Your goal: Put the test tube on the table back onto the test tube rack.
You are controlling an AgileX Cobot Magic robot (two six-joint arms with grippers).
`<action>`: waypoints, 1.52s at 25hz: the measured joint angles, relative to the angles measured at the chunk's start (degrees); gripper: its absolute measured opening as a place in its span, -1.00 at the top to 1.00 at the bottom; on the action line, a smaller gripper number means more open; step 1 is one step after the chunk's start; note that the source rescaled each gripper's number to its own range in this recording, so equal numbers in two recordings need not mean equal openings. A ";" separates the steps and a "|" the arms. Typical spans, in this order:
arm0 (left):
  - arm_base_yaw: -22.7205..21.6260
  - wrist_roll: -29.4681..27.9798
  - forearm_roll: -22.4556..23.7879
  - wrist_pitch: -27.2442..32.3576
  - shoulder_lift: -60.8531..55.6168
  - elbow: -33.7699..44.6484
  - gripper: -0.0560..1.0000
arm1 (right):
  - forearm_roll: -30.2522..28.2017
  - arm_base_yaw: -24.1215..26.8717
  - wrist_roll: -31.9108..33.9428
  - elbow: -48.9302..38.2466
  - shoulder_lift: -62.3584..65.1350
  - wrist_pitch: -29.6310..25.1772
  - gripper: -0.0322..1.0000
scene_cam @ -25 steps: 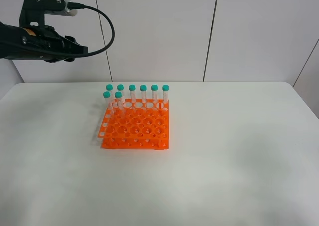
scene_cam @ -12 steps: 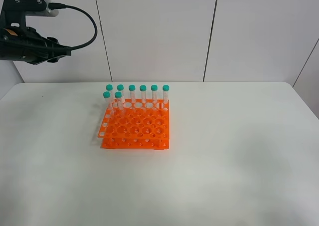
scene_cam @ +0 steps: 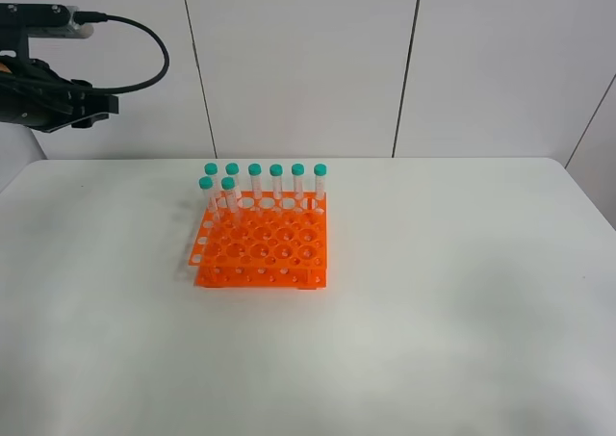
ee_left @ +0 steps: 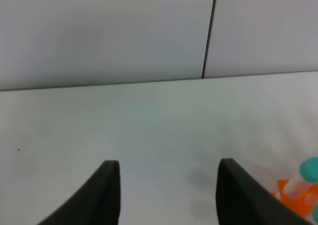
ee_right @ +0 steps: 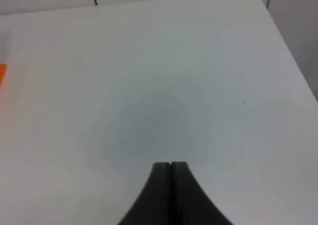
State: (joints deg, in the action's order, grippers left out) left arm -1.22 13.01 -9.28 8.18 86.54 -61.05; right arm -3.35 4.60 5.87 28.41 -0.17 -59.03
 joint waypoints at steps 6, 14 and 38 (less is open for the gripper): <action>0.00 0.00 0.00 -0.35 -7.88 5.75 -0.47 | 0.00 0.00 0.00 0.00 0.00 0.00 0.94; -0.40 0.25 0.00 10.12 -22.33 12.90 -0.47 | 0.00 0.00 0.00 0.00 0.00 0.00 0.94; -4.96 -4.76 2.26 54.49 -62.19 23.56 -0.47 | 0.00 0.00 0.00 0.00 0.00 0.00 0.94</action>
State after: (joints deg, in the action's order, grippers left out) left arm -6.18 8.25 -7.02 62.67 24.34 -37.49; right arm -3.35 4.60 5.87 28.41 -0.17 -59.03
